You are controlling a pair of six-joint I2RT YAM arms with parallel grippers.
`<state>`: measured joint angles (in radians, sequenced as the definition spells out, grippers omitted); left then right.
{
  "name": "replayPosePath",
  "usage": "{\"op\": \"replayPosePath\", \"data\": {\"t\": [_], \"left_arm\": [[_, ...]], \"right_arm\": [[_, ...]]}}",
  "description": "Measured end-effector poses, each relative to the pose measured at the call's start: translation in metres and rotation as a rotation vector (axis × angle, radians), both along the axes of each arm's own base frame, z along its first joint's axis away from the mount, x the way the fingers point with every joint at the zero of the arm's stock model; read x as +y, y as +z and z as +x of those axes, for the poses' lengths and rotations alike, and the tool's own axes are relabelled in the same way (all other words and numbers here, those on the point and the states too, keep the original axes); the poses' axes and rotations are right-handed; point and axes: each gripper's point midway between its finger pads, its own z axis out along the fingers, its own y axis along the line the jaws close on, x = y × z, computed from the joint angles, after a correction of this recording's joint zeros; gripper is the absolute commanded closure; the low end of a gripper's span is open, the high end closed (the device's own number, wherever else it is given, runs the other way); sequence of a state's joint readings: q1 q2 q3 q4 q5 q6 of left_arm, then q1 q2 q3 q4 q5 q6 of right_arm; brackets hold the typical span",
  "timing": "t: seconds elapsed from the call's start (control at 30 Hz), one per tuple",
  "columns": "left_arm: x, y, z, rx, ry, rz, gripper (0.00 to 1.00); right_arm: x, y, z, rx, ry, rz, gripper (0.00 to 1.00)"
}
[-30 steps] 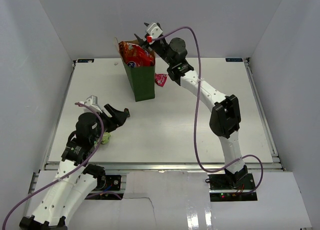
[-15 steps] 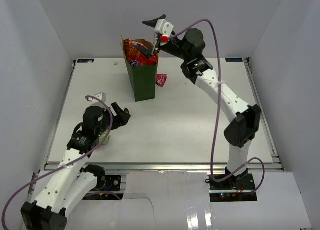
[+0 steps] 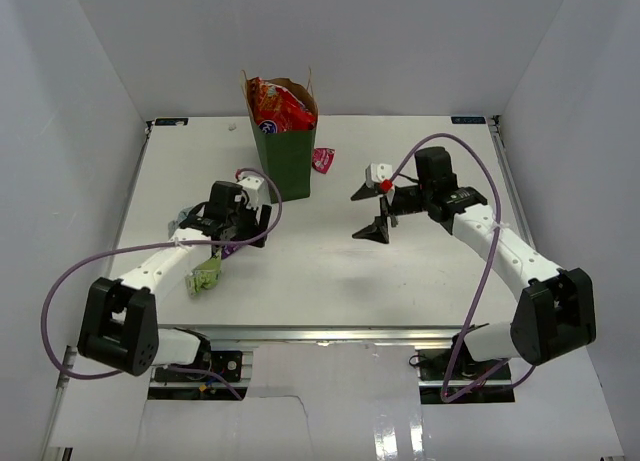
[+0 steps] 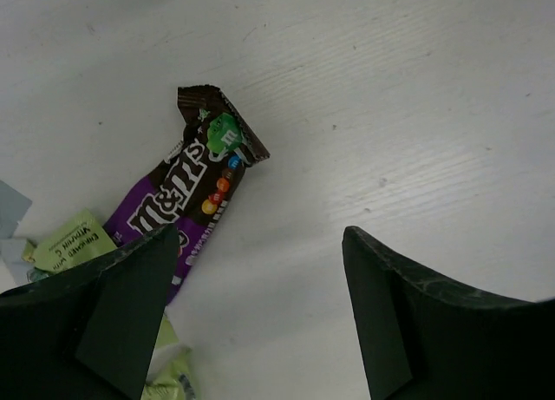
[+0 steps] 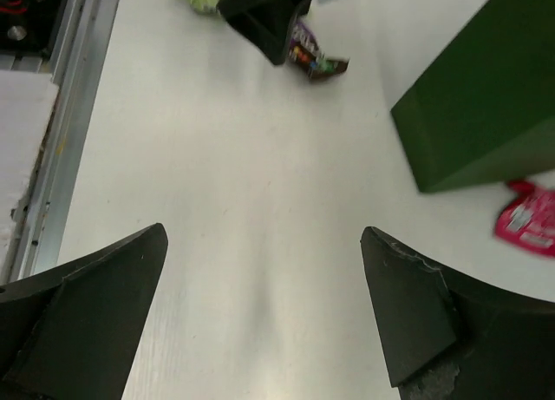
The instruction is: Place the snacks into the paper bag
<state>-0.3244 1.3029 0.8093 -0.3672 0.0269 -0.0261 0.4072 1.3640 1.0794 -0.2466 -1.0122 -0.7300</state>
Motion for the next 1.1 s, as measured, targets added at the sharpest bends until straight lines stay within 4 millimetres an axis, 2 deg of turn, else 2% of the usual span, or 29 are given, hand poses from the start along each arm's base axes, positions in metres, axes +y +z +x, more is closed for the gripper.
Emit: {"op": "replayPosePath", "data": {"t": [0.1,0.17,0.3,0.43,0.53,0.57,0.7,0.8,0.9,1.0,1.1], "left_arm": [[0.007,-0.019,0.009,0.006,-0.079,0.088,0.14],[0.013,-0.029,0.016,0.01,-0.11,0.123,0.15],[0.021,-0.049,0.029,0.038,-0.149,0.165,0.17],[0.021,-0.065,0.035,0.071,-0.187,0.179,0.24],[0.018,-0.07,0.035,0.08,-0.21,0.175,0.34],[0.019,-0.07,0.035,0.08,-0.213,0.174,0.4],[0.018,-0.068,0.036,0.068,-0.217,0.166,0.5],[0.016,-0.057,0.037,0.039,-0.208,0.142,0.58],[0.008,-0.033,0.039,-0.019,-0.198,0.084,0.66],[-0.006,0.01,0.041,-0.12,-0.189,-0.026,0.71],[-0.024,0.068,0.038,-0.255,-0.189,-0.174,0.75]], "right_arm": [[-0.02,-0.038,-0.003,0.075,-0.042,-0.062,0.02],[-0.029,-0.05,-0.003,0.095,-0.064,-0.081,0.02],[-0.033,-0.056,-0.002,0.095,-0.071,-0.092,0.02],[-0.035,-0.058,-0.001,0.096,-0.076,-0.093,0.02],[-0.037,-0.06,0.002,0.105,-0.086,-0.096,0.02],[-0.038,-0.062,0.003,0.111,-0.089,-0.097,0.02],[-0.04,-0.067,0.009,0.136,-0.102,-0.103,0.03],[-0.039,-0.065,0.012,0.139,-0.102,-0.099,0.02],[-0.039,-0.061,0.014,0.136,-0.103,-0.09,0.02],[-0.038,-0.058,0.015,0.134,-0.103,-0.086,0.03],[-0.038,-0.057,0.017,0.136,-0.103,-0.085,0.02]]}}
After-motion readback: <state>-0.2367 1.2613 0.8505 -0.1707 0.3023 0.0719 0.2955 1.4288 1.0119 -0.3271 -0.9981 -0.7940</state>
